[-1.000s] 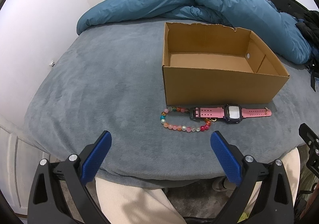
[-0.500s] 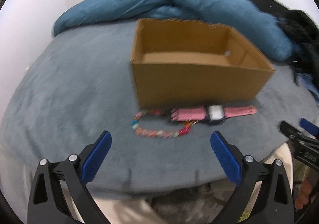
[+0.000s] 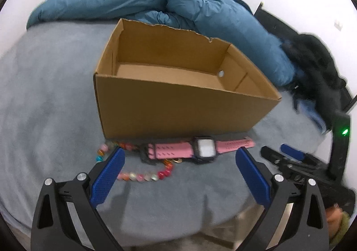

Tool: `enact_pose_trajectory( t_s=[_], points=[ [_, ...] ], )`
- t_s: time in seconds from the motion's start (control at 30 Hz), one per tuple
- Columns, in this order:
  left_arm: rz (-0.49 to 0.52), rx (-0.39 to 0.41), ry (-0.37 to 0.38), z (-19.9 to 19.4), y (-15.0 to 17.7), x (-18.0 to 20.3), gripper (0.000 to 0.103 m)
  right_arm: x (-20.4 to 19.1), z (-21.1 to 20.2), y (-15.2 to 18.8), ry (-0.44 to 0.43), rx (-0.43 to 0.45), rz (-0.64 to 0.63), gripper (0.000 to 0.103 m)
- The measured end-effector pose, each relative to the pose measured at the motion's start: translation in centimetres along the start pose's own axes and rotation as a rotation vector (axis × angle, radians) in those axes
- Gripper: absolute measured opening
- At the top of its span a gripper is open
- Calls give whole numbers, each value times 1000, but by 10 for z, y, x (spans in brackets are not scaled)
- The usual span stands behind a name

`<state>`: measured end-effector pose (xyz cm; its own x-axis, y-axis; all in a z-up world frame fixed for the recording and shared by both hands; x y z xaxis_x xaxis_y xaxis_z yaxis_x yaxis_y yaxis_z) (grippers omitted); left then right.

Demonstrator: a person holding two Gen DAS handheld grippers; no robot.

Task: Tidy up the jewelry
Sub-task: 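Lower the left tool to the pink watch and close on its strap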

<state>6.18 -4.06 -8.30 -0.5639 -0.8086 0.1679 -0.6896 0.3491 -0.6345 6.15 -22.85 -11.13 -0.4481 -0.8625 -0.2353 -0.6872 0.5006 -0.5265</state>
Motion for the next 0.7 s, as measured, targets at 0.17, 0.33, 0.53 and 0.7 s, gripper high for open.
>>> enact_pose_trajectory(
  t_s=[0.17,0.33,0.53,0.7],
  points=[
    [115,-50,-57,19,0,5,91,2,11,-3,-45,-4,12,64],
    [112,-123,-57,39,2,-3,64,12,19,-6,-66,-10,32,51],
    [28,-199,-39,57,3,-22,50,22,32,-6,-96,-38,64,43],
    [-24,-246,-17,64,4,-32,43,26,37,-4,-119,-50,75,41]
  ],
)
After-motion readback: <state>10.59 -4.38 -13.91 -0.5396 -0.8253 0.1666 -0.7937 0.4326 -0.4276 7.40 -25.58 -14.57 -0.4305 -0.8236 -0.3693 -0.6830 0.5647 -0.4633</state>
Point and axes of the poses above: each gripper's, at about its wrist camera, not at the fingertips, and z roughly the way its jaws point, x to its right, y to its underside, the point moved 3 cm from there along z, roughly the way its jaws point, and after that the axes turned 8 degrees about z, right-handed, at the moved point
